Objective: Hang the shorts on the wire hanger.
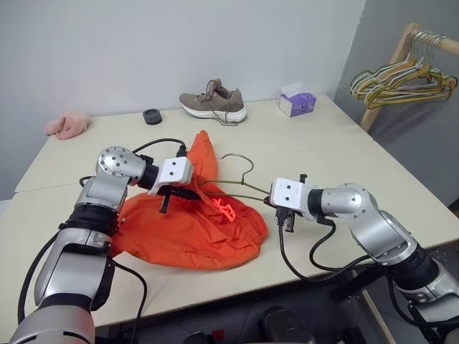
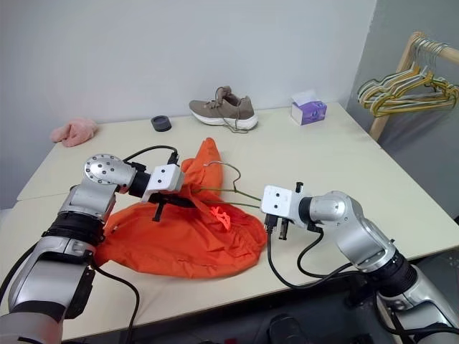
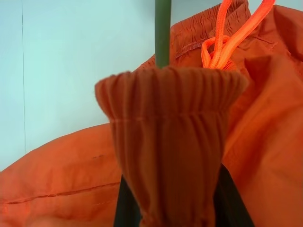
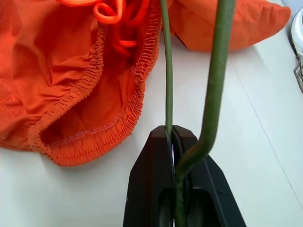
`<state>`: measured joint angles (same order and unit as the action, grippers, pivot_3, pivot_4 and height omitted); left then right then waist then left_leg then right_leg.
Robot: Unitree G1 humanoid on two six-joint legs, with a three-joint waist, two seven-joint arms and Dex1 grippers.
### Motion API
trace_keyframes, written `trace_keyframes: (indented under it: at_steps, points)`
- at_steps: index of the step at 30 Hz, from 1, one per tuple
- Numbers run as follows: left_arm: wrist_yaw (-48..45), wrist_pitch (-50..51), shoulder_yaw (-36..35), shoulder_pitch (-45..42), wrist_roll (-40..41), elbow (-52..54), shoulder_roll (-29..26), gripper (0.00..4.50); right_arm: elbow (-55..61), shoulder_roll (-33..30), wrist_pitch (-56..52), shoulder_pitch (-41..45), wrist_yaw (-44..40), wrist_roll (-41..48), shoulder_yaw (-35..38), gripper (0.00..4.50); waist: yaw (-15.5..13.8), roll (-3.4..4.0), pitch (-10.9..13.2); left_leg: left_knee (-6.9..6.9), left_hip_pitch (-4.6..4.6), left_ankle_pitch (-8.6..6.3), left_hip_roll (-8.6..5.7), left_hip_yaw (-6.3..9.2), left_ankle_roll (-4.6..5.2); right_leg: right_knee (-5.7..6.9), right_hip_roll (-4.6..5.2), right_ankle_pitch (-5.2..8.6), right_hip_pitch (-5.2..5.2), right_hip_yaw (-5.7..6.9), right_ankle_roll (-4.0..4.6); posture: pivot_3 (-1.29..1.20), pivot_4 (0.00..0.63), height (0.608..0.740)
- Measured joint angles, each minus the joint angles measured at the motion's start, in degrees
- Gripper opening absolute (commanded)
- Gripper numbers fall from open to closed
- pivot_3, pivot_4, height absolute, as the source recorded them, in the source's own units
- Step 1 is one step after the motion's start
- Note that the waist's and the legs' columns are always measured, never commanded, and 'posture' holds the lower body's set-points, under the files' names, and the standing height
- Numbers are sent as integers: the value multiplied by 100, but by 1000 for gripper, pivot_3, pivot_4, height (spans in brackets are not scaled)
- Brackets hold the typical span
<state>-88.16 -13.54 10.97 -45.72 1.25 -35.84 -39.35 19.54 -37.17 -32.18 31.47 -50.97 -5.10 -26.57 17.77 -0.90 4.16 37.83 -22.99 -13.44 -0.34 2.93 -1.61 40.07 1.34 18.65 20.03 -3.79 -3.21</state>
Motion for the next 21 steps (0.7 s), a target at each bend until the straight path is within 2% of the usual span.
trace_keyframes:
  at_steps: [1, 8, 12, 16, 19, 21]
  points:
    - [0, 55, 0, 25, 7, 20, 1, 67, -19, -48, 136, 0, -28, -37, 0, 725, 0, 0, 0, 0, 0, 0, -1, 0, 0, 0, 0, 0, 0, 0, 0, -299, 17, 740]
    - [154, 330, -2, 109, 4, 45, -106, 10, -192, -644, 525, -179, -144, -53, 377, 3089, -9, -1, 0, 1, 0, 0, -1, 0, 0, -1, 1, 0, -2, 1, 0, -298, 23, 740]
    - [444, 523, -100, 217, 53, 86, -108, 5, -192, -1162, 205, -847, -121, 39, 1171, 4471, -47, -3, 1, 0, -1, -1, -1, -1, 1, -5, 3, 1, -4, 2, 0, -300, 28, 740]
    - [682, 703, -231, 282, 116, 105, -91, 3, 90, -949, -770, -1231, -25, 490, 1795, 4500, -6, -7, 3, 1, 5, -1, 4, -2, 0, 1, -1, 1, -8, -4, -1, -307, 32, 740]
    - [813, 945, -334, 282, 298, 188, 9, 2, 930, 53, -2079, -1544, 197, 1218, 1998, 4500, 12, -13, -1, 2, 7, -1, 27, 7, 0, 6, -22, 9, -7, 1, -16, -307, 34, 740]
    - [881, 1075, -367, 278, 371, 281, 60, 2, 1291, 889, -2872, -1654, 475, 1641, 1764, 4500, 10, -6, 3, 2, 7, 0, 30, 7, 0, 16, -26, 9, -2, -1, -16, -307, 34, 740]
